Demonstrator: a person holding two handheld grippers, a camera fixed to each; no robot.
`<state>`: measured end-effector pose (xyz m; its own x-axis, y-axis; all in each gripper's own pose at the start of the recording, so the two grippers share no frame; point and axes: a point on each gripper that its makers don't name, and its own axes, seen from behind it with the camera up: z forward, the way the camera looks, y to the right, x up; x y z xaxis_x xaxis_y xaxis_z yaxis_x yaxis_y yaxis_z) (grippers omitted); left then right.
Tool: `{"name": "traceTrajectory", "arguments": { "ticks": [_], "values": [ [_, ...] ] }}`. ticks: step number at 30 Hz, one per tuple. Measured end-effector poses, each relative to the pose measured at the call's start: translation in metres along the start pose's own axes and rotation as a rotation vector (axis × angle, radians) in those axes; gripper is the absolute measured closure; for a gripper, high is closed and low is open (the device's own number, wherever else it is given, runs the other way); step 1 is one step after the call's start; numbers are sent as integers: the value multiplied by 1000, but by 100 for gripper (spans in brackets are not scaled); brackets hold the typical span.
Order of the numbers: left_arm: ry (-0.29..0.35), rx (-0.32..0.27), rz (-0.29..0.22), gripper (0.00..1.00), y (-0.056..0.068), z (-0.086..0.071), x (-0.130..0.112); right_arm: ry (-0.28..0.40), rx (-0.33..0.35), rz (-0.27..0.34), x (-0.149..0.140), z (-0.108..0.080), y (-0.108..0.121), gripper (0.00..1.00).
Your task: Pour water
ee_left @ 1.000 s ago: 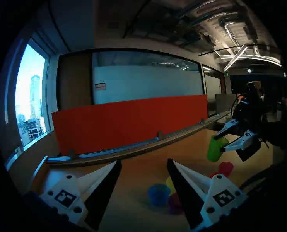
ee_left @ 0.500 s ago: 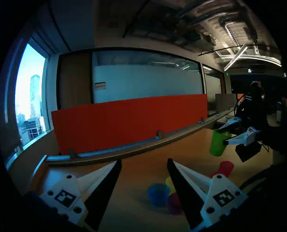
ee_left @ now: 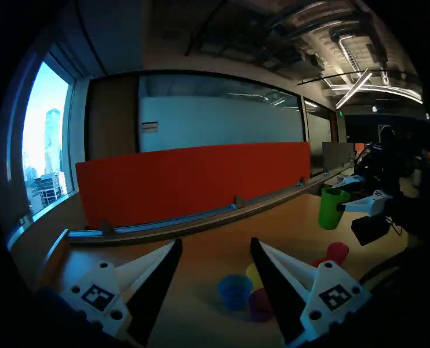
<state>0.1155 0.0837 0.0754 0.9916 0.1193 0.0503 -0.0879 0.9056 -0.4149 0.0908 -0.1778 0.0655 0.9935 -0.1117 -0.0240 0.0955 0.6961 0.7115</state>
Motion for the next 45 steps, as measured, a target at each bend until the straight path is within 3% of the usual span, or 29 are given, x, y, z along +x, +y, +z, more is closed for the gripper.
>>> {"name": "traceTrajectory", "arguments": {
  "ticks": [17,45],
  "values": [
    [-15,-28,-19,13,1,8,-12,64,-26,27,12,-3,1,7],
    [-110,-64,5,13,-10,39,-54,24,12,39,8,-6,-15,7]
  ]
}}
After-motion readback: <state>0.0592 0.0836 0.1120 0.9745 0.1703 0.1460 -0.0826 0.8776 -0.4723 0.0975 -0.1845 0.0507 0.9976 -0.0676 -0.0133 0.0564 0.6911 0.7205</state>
